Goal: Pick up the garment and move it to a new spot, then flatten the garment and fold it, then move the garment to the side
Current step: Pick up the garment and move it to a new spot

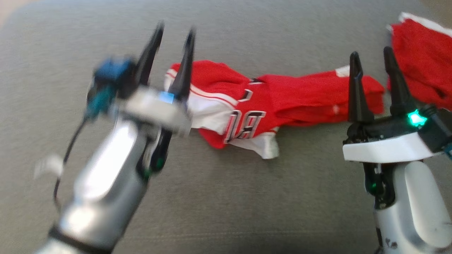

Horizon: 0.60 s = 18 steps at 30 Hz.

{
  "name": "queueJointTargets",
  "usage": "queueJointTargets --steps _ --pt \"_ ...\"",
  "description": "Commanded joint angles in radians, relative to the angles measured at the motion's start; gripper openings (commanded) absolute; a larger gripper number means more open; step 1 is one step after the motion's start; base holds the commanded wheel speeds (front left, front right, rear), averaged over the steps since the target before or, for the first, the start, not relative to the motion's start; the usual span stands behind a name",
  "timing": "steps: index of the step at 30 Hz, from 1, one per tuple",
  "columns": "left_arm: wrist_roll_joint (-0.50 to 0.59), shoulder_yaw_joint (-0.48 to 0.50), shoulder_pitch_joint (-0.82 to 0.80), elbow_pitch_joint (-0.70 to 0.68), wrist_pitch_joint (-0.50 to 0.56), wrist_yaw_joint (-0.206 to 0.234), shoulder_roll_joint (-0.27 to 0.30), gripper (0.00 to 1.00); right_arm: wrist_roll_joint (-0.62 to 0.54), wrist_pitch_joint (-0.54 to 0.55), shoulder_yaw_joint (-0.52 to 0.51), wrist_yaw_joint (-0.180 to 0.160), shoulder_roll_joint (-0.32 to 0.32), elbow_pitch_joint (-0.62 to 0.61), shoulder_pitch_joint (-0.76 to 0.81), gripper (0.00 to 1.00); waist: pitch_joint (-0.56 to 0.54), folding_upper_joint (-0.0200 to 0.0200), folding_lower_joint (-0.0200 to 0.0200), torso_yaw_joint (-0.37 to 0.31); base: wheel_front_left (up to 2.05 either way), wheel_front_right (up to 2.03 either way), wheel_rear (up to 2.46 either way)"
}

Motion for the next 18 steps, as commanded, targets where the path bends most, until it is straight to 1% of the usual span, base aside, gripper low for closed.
queueJointTargets --steps 1,4,7,10,15,18 --pt "0.01 0.045 -0.015 -0.044 -0.005 -0.003 0.025 1.0 -0.009 0.007 0.022 -0.001 0.007 -0.038 0.01 1.0 -0.04 0.0 0.0 0.055 0.0 0.0 0.0" --pt "0.036 0.102 0.11 -0.106 -0.005 -0.004 0.044 1.0 -0.038 0.014 0.018 -0.001 0.007 -0.038 0.039 1.0 -0.063 0.0 0.0 0.094 0.0 0.0 0.0" --pt "0.064 0.159 0.223 -0.158 -0.005 -0.007 0.034 1.0 -0.065 0.018 0.016 -0.001 0.007 -0.034 0.072 1.0 -0.084 0.0 0.0 0.125 0.0 0.0 0.0" --pt "0.097 0.21 0.319 -0.201 -0.005 -0.021 -0.004 1.0 -0.064 0.018 0.012 -0.001 0.007 -0.033 0.1 1.0 -0.095 0.0 0.0 0.148 0.0 0.0 0.0" --pt "0.174 0.272 0.429 -0.248 -0.005 -0.071 -0.084 1.0 -0.049 0.02 0.022 -0.001 0.007 -0.028 0.133 1.0 -0.112 0.0 0.0 0.176 0.0 0.0 0.0" --pt "0.218 0.299 0.47 -0.262 -0.005 -0.102 -0.116 1.0 -0.044 0.018 0.021 -0.001 0.007 -0.024 0.147 1.0 -0.123 0.0 0.0 0.187 0.0 0.0 0.0"
